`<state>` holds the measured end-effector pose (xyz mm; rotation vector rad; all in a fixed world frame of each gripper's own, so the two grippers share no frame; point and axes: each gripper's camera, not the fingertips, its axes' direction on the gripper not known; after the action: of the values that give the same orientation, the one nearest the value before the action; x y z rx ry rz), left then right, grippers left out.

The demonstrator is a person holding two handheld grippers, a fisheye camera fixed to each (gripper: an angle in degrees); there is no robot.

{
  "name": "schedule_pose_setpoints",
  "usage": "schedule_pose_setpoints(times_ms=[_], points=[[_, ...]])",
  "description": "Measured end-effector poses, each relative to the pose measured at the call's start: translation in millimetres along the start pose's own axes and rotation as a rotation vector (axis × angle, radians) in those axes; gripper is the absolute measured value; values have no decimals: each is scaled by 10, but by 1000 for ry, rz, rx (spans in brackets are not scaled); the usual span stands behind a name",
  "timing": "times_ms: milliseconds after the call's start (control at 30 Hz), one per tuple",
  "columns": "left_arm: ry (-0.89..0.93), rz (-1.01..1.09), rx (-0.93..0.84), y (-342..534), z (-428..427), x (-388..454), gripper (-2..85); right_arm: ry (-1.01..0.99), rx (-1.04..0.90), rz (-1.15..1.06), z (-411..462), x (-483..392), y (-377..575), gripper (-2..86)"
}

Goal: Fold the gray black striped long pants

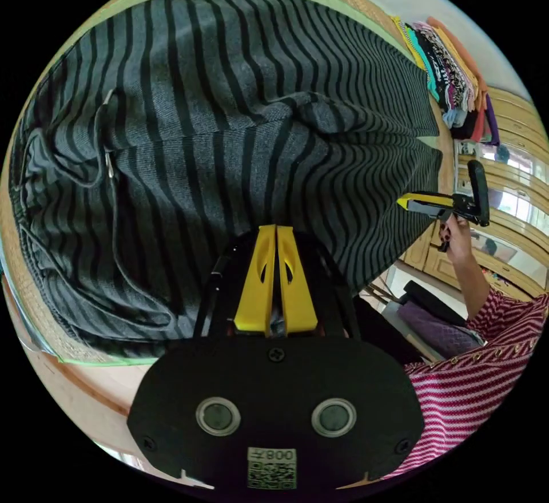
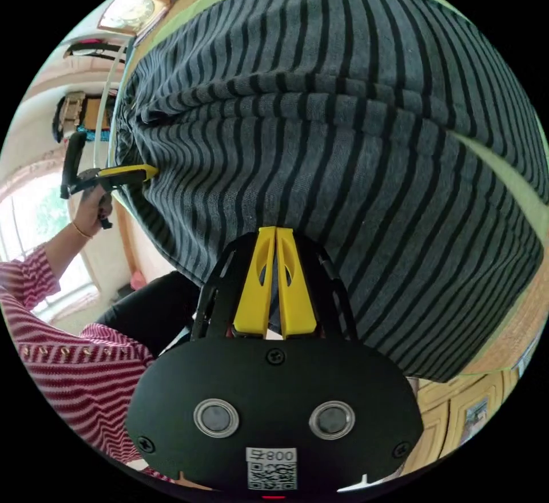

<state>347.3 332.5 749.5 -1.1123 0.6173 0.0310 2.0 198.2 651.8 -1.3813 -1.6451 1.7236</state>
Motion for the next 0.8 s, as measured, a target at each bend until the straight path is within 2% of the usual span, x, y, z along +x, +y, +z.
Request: schedule_pose_setpoints(times_ms=[133,267,533,667,800], points=[[-20,7,80,356,-258,-132,1,66,-33,-29,133,-166,-201,1],[-26,-37,53,694,-279,-385,1,140,-83,-48,247,-322,-451,1],[-22,10,40,993,-346,-472,1,338,-137,-47,510,-711,-962,1],[-49,41,36,1104,-412,-437,2,365,-142,-59,581,-787,-1159,1],[-103,52,40,1216,-465,-358,1,305,-129,-59,590,-741,-1354,1]])
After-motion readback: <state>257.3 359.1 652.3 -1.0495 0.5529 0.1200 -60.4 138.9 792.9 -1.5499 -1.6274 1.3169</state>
